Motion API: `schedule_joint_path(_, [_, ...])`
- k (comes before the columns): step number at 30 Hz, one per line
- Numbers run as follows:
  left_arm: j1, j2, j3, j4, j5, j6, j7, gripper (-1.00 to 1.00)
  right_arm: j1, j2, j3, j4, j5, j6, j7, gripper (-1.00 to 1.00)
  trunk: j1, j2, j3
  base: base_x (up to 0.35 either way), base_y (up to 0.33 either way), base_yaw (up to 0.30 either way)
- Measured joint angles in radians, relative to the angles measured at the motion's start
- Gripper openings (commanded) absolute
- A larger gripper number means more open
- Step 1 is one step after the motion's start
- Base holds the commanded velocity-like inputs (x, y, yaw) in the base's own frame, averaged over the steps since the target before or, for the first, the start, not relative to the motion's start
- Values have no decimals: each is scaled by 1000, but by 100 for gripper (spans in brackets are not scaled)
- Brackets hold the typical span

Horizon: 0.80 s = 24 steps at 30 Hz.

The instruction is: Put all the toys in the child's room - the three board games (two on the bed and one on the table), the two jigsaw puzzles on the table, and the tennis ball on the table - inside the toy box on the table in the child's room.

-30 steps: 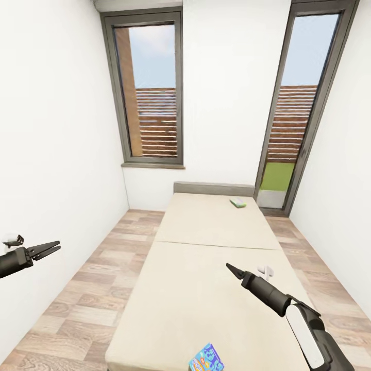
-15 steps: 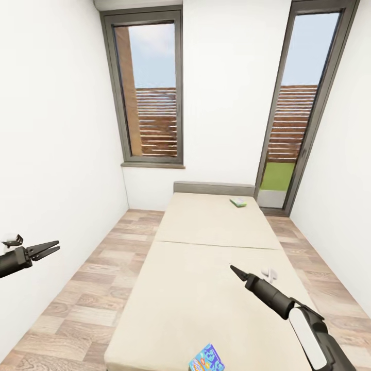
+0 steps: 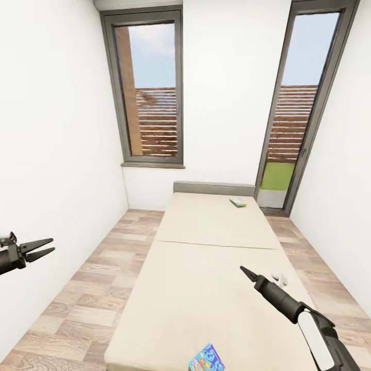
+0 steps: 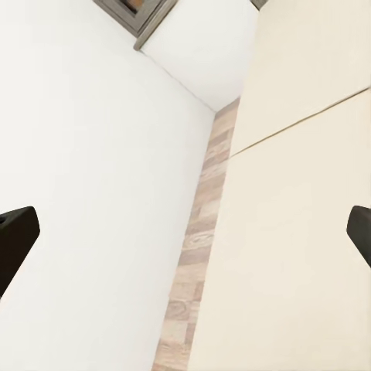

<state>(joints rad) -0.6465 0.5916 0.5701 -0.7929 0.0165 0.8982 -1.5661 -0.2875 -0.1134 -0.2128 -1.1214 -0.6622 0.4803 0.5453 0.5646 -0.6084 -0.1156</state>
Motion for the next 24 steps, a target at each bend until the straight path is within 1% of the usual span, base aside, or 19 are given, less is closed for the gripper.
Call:
schedule_joint_path(1, [0,15,0,0,-1,14,0,100,0,0,-2,-1,-1,2,0,100,0,0,0,0,0,0])
schedule_joint_path(4, [0,41,-1,1,-2,30,0,100,0,0,-4,-2,-2,4,0,100,0,0,0,0,0,0])
schedule_joint_path(5, [0,51,0,0,-2,34,0,100,0,0,-4,-2,-2,5,0,100,4,-7,-3,0,0,0])
schedule_joint_path(6, [-4,70,-5,0,-1,41,0,100,0,0,-5,-2,-2,6,0,100,8,-14,-6,0,0,0])
schedule_joint_path(7, [-5,74,-6,0,-1,46,0,100,0,-1,-5,-1,-2,6,0,100,11,-21,-9,0,0,0])
schedule_joint_path(9, [-6,75,-7,0,-1,55,0,100,0,-1,-5,-2,-2,6,0,100,19,-35,-16,-30,0,0])
schedule_joint_path(10, [-7,77,-9,0,-2,72,0,100,0,0,-4,-3,-2,6,1,100,23,-42,-19,-113,0,0])
schedule_joint_path(12, [-7,78,-9,0,-2,83,0,100,0,2,-4,-4,-1,5,4,100,31,-56,-25,-203,0,0])
schedule_joint_path(19, [-8,77,-10,0,-1,93,0,100,0,7,-3,-4,0,4,7,100,58,-105,-47,-269,0,0])
schedule_joint_path(24, [-8,77,-10,0,-1,95,0,100,0,10,-2,-2,1,4,4,100,77,-140,-63,-94,0,0])
